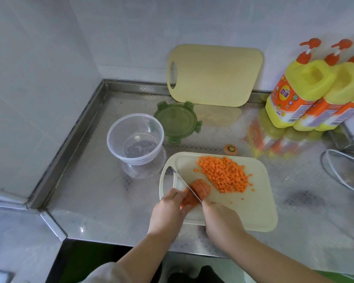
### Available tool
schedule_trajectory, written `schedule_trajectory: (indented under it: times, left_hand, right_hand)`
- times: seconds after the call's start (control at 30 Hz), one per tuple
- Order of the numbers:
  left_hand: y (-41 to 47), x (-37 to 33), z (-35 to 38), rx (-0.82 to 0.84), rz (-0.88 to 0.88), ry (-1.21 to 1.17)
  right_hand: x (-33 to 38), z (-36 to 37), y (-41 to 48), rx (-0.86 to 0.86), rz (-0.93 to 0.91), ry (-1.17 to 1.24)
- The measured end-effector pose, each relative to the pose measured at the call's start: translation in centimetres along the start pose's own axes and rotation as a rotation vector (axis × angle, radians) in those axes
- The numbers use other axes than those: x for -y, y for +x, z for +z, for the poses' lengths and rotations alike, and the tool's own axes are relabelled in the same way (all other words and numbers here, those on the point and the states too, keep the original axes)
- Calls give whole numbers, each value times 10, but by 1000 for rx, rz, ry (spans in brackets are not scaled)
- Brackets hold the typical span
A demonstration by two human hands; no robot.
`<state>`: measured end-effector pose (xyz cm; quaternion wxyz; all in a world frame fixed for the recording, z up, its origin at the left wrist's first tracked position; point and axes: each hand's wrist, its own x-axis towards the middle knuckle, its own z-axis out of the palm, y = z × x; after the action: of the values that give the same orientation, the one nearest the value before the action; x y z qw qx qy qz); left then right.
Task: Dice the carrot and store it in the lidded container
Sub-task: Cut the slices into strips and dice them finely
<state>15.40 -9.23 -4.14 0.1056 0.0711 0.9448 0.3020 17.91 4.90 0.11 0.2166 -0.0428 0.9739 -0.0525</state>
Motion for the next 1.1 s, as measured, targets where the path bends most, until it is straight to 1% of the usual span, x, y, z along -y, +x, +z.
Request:
schedule_trajectory:
  times: [0.1, 0.2, 0.33, 0.43, 0.5, 0.83, 1.1]
  left_hand:
    - [0, -1, -2, 8, 2, 13]
    - [-1, -2, -4, 23, -7, 19]
    - [-4, 1, -7, 25, 25, 64]
    - [-8, 4, -6, 9, 28, 34]
    - [-9, 5, -6, 3, 17, 12]
    - [-6, 3, -6, 7, 4, -4]
    - [-2, 3, -7, 28, 26, 4]
  right_hand:
    - [2, 0, 2, -1, 5, 20]
    - [-2, -2, 0, -14, 22, 96]
    - [-9, -7, -5, -82, 30, 171]
    - [-10, -13, -11, -138, 5, 131]
    - [-8, -15, -16, -142, -14, 83]
    - [1, -12, -19, -103, -26, 17]
    - [3, -13, -15, -43, -40, -13]
